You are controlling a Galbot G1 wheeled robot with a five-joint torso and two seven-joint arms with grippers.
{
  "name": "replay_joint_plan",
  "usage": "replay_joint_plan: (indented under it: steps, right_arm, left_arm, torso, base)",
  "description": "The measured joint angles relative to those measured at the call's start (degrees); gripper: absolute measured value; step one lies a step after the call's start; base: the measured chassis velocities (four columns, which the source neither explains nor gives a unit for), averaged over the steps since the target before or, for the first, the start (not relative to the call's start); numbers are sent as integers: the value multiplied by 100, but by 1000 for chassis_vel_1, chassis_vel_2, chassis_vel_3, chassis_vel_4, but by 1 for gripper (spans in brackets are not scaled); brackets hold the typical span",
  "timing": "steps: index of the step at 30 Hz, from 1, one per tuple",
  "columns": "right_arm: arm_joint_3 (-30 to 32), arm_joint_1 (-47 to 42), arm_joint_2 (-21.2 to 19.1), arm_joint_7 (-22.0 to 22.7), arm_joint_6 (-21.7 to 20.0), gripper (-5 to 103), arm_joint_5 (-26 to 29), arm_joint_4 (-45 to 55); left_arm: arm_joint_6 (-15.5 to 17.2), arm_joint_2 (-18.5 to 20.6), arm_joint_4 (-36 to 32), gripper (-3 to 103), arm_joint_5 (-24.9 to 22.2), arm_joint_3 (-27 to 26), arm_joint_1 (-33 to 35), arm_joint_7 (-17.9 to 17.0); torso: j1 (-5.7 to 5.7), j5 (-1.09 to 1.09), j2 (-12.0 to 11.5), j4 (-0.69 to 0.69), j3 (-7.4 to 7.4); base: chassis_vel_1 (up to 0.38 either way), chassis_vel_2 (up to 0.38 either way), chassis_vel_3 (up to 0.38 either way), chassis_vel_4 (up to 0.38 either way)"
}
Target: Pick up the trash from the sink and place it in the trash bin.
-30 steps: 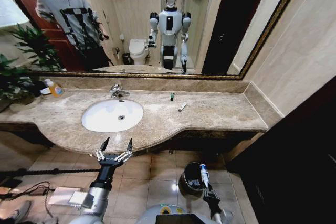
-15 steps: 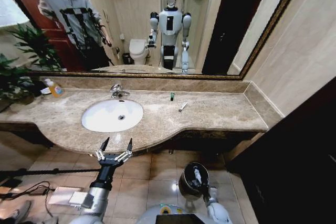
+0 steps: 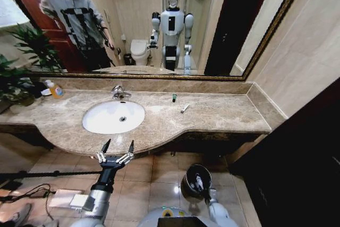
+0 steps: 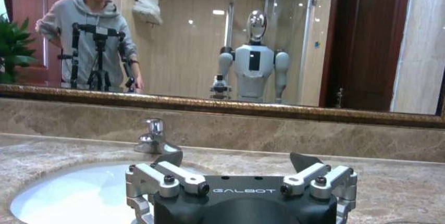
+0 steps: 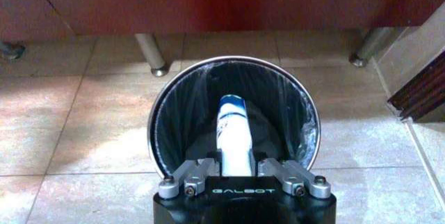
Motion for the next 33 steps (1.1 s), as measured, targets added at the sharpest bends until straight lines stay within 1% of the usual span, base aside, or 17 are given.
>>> replay_joint_plan:
  steps: [6, 12, 14, 16, 18, 19, 22, 24, 27, 28, 32, 33]
  right_arm:
    - [31, 418, -5, -13, 143, 24, -85, -670]
    - [32, 555, 43, -61, 168, 23, -138, -836]
    - [36, 587, 66, -62, 167, 33, -163, -851]
    - [38, 588, 72, -63, 166, 33, -170, -851]
    - [40, 571, 76, -66, 165, 43, -177, -850]
    - [40, 571, 76, -66, 165, 43, -177, -850]
    - [45, 506, 73, -78, 165, 60, -180, -809]
    - [47, 480, 73, -79, 166, 60, -179, -773]
    - [55, 323, 74, -81, 167, 76, -165, -523]
    - [55, 323, 74, -81, 167, 76, -165, -523]
    - [55, -52, 63, -63, 300, 96, -196, 43]
    - [55, -52, 63, -63, 300, 96, -196, 43]
  left_arm:
    - [0, 0, 0, 100, 0, 0, 0, 0]
    - [0, 0, 0, 100, 0, 0, 0, 0]
    - [0, 0, 0, 100, 0, 0, 0, 0]
    - [0, 0, 0, 100, 0, 0, 0, 0]
    - [0, 0, 0, 100, 0, 0, 0, 0]
    - [0, 0, 0, 100, 0, 0, 0, 0]
    - [0, 0, 0, 100, 0, 0, 0, 0]
    - [0, 0, 0, 100, 0, 0, 0, 0]
    - [0, 0, 0, 100, 0, 0, 0, 0]
    - [0, 0, 0, 100, 0, 0, 0, 0]
    - [0, 0, 0, 100, 0, 0, 0, 0]
    - [0, 0, 0, 100, 0, 0, 0, 0]
  torso:
    - [0, 0, 0, 0, 0]
    - [-1, 0, 0, 0, 0]
    - [0, 0, 0, 0, 0]
    - [-1, 0, 0, 0, 0]
    - [-1, 0, 0, 0, 0]
    - [-1, 0, 0, 0, 0]
    - [-1, 0, 0, 0, 0]
    - [0, 0, 0, 0, 0]
    - [-1, 0, 0, 0, 0]
    - [-1, 0, 0, 0, 0]
    - [0, 0, 0, 0, -1]
    - [0, 0, 0, 0, -1]
  base:
    - [0, 0, 0, 0]
    - [0, 0, 0, 0]
    - [0, 0, 0, 0]
    - [0, 0, 0, 0]
    - [0, 0, 0, 0]
    - [0, 0, 0, 0]
    - [0, 0, 0, 0]
    - [0, 0, 0, 0]
    - [0, 0, 0, 0]
    - [0, 0, 0, 0]
    - [0, 0, 0, 0]
    - [0, 0, 0, 0]
